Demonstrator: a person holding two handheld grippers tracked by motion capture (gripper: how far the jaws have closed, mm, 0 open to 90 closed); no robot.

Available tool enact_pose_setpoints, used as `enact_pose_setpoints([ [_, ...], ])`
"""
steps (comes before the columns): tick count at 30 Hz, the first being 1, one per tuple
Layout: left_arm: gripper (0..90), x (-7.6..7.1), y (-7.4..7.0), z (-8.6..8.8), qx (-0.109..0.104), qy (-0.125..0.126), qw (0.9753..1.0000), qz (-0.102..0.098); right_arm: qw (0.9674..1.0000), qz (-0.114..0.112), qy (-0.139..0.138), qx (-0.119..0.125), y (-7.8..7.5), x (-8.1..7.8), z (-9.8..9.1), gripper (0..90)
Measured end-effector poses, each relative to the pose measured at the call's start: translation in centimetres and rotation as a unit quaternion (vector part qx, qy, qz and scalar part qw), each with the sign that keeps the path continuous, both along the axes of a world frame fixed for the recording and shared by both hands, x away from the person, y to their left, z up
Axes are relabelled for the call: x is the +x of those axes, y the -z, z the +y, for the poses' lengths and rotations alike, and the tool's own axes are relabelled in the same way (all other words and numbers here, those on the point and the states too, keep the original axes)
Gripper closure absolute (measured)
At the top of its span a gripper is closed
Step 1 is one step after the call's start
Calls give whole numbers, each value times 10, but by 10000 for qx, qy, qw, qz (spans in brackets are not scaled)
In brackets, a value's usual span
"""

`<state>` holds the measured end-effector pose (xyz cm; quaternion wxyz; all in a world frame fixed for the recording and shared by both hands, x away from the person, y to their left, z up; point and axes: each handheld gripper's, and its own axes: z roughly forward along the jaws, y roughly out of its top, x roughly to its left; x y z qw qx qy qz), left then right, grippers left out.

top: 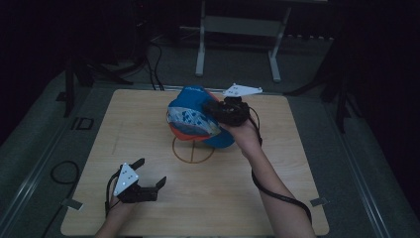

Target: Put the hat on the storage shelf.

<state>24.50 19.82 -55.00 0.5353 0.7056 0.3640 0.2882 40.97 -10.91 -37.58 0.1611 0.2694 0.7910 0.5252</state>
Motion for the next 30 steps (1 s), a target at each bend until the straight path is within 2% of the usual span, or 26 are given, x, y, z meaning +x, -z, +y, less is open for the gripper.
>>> enact_pose_setpoints([
  [9,20,0,1,-1,1,18,10000,16,9999,121,-4,34,7,2,-6,674],
  [13,20,0,1,-1,1,11,10000,15,9999,100,-24,84,4,0,-7,623],
  [20,20,-1,1,0,-14,16,10000,15,9999,71,-7,135,5,-4,-14,584],
  [24,20,-1,1,0,-7,23,10000,12,9999,65,-30,154,8,-7,-19,524],
  [30,20,-1,1,1,-13,13,10000,5,9998,19,-157,113,11,-15,-26,377],
])
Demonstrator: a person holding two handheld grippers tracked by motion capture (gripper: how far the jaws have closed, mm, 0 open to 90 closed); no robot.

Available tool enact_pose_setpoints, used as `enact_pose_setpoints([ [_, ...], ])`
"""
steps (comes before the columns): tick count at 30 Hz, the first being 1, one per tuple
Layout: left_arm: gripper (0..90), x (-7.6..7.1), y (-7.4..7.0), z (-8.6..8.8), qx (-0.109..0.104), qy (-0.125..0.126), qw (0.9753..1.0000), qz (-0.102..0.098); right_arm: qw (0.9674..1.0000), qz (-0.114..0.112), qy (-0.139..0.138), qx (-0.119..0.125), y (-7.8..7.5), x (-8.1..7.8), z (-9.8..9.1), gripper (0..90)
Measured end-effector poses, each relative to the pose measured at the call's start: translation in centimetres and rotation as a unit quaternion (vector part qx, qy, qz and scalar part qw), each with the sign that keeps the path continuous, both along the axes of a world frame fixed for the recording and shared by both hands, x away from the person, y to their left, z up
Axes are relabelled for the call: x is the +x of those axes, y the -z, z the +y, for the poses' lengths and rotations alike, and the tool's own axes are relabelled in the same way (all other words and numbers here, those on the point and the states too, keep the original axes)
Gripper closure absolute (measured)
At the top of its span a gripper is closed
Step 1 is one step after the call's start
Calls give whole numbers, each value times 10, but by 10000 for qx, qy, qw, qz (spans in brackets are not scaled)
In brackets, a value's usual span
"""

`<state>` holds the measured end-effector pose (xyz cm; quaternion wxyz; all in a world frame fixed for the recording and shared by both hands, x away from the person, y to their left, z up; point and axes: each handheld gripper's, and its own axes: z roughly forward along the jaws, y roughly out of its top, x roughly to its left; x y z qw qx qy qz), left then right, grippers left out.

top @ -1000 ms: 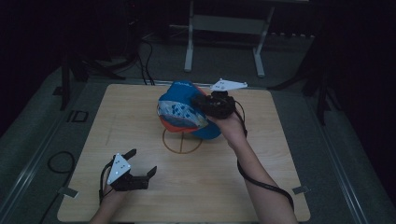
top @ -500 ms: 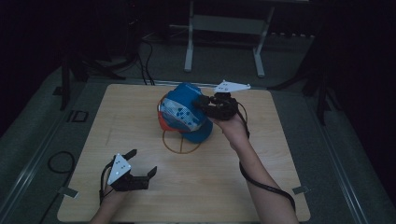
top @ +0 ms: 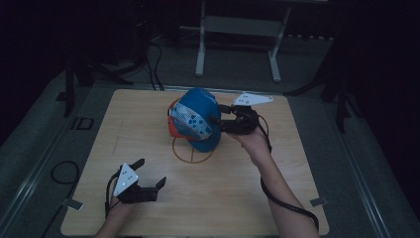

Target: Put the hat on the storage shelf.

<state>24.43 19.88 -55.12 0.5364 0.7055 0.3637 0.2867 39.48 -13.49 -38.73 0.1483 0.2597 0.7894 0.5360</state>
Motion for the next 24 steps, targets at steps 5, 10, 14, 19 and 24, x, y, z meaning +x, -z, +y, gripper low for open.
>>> enact_pose_setpoints([
  [5,20,0,0,0,27,12,10000,3,9998,17,-168,58,7,-8,-4,282],
  [10,19,0,0,0,3,21,10000,8,9994,217,-243,151,15,-14,-9,244],
  [14,20,0,1,-1,17,25,10000,12,9993,179,-326,5,24,-21,-12,189],
  [19,20,0,1,0,25,32,10000,23,9989,162,-428,-24,35,-28,-17,154],
  [24,20,0,1,0,27,29,10000,26,9986,198,-475,-96,50,-35,-23,139],
])
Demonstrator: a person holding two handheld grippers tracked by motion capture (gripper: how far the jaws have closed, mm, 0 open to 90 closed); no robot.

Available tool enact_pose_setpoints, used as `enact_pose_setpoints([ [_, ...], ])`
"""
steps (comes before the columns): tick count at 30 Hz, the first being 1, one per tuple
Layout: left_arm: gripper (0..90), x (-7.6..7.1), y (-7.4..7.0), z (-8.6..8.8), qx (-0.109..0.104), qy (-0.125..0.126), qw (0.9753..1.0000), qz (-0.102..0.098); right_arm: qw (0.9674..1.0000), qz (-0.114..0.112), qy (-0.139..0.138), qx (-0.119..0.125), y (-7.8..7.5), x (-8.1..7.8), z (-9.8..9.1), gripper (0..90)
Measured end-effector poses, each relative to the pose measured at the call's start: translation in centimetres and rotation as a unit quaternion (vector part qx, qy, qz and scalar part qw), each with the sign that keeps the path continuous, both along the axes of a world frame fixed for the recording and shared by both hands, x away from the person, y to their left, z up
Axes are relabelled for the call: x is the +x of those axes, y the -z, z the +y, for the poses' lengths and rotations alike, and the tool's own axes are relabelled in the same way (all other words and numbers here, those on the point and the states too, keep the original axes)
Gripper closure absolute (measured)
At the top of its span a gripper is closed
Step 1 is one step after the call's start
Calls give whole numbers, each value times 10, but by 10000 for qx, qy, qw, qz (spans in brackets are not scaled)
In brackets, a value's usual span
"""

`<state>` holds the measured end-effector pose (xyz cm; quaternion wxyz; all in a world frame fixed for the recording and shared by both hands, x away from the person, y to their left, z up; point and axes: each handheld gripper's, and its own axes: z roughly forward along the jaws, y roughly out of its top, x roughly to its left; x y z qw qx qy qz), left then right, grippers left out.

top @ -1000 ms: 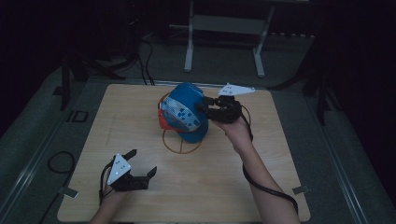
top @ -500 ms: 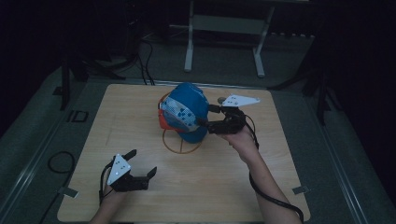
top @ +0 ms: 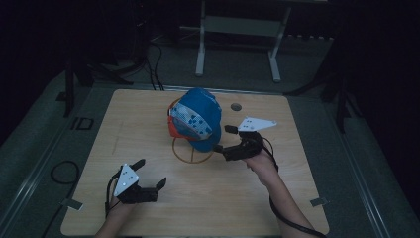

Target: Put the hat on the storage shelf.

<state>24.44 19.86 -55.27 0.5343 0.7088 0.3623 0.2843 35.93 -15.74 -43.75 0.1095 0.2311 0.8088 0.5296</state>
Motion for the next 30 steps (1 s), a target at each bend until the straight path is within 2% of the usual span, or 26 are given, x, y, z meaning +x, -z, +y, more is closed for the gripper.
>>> enact_pose_setpoints([
  [10,20,0,1,0,18,12,10000,22,9996,167,-18,-248,38,-8,-17,137],
  [19,20,1,2,-1,40,20,10000,41,9992,301,-135,-244,67,-17,-32,140],
  [30,20,2,4,-2,54,-1,9999,110,9980,496,3,-391,96,-27,-57,143],
])
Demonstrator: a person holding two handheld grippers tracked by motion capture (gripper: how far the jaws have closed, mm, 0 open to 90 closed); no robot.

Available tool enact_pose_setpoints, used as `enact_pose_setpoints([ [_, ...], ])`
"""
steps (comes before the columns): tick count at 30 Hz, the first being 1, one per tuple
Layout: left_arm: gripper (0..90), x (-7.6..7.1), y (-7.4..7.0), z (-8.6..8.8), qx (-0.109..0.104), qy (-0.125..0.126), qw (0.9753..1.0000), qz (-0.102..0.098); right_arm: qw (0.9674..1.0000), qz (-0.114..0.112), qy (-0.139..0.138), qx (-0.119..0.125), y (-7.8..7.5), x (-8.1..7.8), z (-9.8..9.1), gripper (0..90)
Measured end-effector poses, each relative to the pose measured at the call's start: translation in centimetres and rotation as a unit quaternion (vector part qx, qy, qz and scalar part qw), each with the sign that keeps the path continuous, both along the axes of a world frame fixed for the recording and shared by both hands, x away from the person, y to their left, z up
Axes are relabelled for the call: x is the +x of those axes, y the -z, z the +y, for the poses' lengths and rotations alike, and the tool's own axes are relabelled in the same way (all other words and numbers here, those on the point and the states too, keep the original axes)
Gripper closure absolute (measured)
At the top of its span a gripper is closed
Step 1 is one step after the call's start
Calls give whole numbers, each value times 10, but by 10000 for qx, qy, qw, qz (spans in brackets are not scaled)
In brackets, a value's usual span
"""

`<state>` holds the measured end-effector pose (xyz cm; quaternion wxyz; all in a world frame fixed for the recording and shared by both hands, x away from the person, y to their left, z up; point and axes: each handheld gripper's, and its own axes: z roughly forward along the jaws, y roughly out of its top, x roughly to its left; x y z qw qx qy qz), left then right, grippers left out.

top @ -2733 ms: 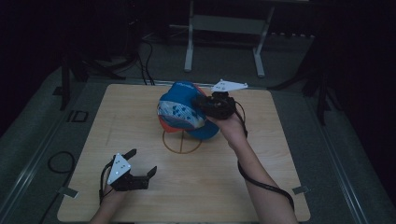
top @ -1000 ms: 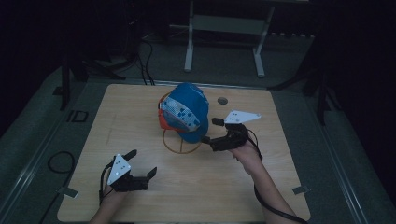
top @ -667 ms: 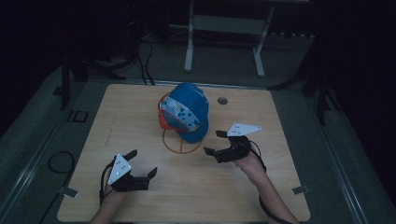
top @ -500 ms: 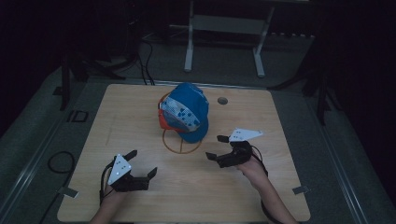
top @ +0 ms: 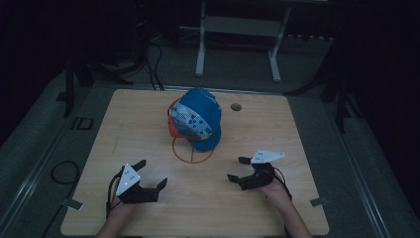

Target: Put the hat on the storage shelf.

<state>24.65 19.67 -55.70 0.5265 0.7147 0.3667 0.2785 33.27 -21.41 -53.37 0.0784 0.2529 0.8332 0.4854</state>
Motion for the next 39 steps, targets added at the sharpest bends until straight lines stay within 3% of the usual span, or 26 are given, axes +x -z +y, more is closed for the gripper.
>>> enact_pose_setpoints([
  [6,20,0,0,1,-13,-17,10000,2,9999,101,136,-26,10,-6,-16,143],
  [22,20,1,1,1,-19,-8,10000,29,9994,53,346,-54,21,-21,-52,142],
  [27,20,2,3,2,-25,0,10000,53,9993,-39,248,-261,24,-24,-65,142],
  [29,20,2,3,2,-8,-10,10000,74,9995,13,288,-93,25,-22,-69,142],
  [39,20,2,4,1,-25,31,9999,100,9993,-53,360,-107,27,-21,-71,142],
])
